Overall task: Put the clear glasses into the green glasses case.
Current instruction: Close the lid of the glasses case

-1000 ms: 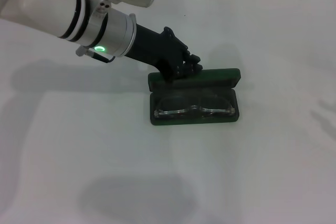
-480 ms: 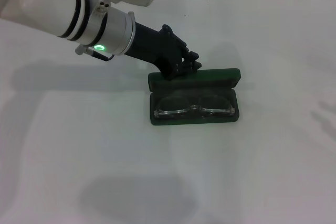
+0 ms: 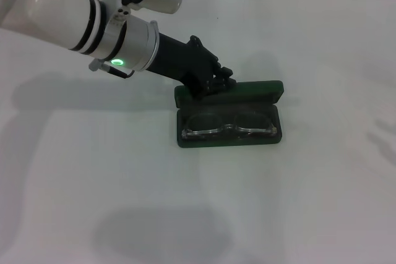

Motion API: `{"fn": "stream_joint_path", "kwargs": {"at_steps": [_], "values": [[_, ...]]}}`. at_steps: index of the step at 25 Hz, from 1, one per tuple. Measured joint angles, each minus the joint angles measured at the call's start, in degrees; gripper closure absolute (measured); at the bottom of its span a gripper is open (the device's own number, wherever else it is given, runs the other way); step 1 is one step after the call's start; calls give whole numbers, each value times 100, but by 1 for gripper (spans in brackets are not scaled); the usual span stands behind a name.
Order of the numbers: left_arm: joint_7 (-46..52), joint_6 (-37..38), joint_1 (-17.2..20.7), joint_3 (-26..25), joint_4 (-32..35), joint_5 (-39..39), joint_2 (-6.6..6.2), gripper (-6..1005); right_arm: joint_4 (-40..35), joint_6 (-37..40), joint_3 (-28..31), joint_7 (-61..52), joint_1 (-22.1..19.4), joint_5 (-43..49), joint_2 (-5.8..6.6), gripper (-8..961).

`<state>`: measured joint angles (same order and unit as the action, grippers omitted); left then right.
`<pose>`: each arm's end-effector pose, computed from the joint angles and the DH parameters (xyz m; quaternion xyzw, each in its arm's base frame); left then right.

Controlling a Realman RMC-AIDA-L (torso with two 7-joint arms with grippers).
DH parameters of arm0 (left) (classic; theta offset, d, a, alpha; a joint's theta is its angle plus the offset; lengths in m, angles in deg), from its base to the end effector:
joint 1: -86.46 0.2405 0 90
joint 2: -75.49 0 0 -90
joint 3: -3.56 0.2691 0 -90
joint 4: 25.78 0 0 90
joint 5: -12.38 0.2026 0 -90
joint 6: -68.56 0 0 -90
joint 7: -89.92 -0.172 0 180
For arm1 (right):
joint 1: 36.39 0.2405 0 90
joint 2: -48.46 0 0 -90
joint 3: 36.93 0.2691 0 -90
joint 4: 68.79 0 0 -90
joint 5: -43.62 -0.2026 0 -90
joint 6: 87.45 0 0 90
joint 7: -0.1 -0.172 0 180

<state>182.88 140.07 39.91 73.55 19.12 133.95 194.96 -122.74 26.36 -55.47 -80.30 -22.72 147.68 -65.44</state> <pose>-0.1590 0.4024 -0.0888 -0.9946 -0.0434 -0.0245 0.0916 0.3082 0.2518 0.1167 -0.8841 0.1838 0.3369 0.2666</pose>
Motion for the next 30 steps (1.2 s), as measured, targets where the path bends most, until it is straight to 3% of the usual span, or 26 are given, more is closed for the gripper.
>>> {"fn": "stream_joint_path", "kwargs": {"at_steps": [10, 30], "values": [[34, -42, 37, -11, -1, -26, 5, 908, 38, 26, 0, 42, 0, 0, 0, 656], [60, 139, 59, 32, -75, -24, 14, 903, 54, 98, 0, 42, -4, -2, 0, 654]]}}
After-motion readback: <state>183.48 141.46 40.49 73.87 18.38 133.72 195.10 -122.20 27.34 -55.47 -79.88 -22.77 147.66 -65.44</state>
